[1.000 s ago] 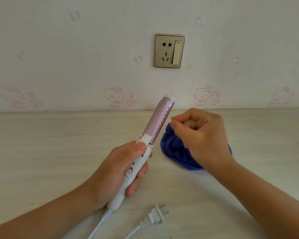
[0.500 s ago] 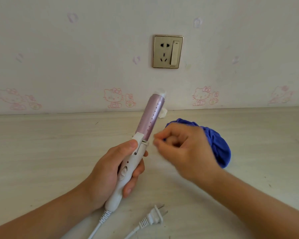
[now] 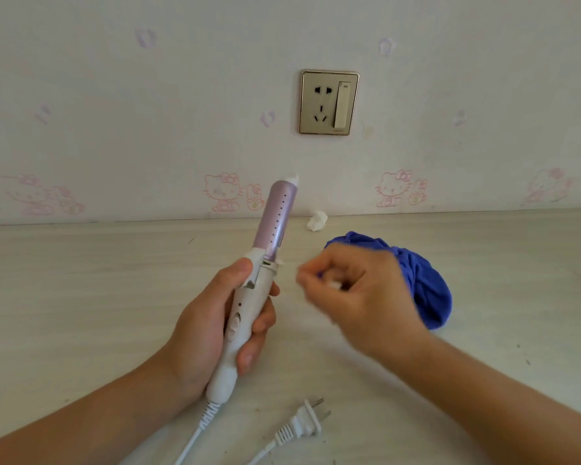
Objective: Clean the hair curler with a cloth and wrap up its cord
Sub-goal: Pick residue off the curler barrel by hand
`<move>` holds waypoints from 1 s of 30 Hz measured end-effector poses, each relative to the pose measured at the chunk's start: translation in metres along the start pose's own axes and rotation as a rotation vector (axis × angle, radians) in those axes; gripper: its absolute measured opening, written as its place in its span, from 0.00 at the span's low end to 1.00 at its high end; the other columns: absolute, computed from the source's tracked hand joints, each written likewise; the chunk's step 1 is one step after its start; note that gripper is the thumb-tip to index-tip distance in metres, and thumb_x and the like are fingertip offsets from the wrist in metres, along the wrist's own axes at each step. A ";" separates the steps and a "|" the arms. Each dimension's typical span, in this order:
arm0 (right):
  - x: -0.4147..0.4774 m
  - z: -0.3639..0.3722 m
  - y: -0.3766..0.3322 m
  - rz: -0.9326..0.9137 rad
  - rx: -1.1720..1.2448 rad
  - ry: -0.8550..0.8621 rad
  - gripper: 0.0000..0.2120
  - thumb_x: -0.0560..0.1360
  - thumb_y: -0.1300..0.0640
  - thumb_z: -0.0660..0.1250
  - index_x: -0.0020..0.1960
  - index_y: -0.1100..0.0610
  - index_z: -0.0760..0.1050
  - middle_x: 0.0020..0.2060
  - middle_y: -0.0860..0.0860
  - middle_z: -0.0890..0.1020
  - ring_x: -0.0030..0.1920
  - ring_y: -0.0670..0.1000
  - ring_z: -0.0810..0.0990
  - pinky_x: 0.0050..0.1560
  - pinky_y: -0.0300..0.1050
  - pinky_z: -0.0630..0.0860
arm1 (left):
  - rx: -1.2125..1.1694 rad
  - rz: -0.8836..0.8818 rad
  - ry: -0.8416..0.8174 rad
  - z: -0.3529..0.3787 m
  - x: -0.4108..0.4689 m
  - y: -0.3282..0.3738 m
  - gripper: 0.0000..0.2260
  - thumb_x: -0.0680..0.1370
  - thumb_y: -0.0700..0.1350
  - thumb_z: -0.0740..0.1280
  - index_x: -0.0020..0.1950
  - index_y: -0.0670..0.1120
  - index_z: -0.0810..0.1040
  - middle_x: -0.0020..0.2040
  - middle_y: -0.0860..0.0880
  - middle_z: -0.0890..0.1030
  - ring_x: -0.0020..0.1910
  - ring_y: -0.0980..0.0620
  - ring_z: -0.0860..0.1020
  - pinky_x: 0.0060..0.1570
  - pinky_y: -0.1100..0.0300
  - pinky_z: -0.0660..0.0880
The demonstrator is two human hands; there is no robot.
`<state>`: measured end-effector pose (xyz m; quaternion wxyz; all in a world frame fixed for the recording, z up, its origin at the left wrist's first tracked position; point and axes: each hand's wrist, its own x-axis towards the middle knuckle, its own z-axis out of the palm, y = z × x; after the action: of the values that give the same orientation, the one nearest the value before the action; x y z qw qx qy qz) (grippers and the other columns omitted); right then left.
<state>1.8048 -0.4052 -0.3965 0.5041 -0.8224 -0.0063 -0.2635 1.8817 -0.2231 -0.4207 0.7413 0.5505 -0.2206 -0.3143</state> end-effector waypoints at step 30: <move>0.012 -0.014 0.007 0.060 0.110 0.078 0.05 0.72 0.61 0.73 0.38 0.55 0.83 0.22 0.53 0.74 0.23 0.47 0.68 0.25 0.37 0.68 | 0.152 0.035 -0.100 0.003 -0.004 -0.004 0.27 0.74 0.64 0.63 0.52 0.39 0.79 0.34 0.43 0.75 0.18 0.51 0.69 0.23 0.63 0.67</move>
<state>1.8113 -0.4233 -0.3919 0.5562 -0.7823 0.0237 -0.2793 1.8761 -0.2224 -0.4233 0.6908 0.5849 -0.2902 -0.3107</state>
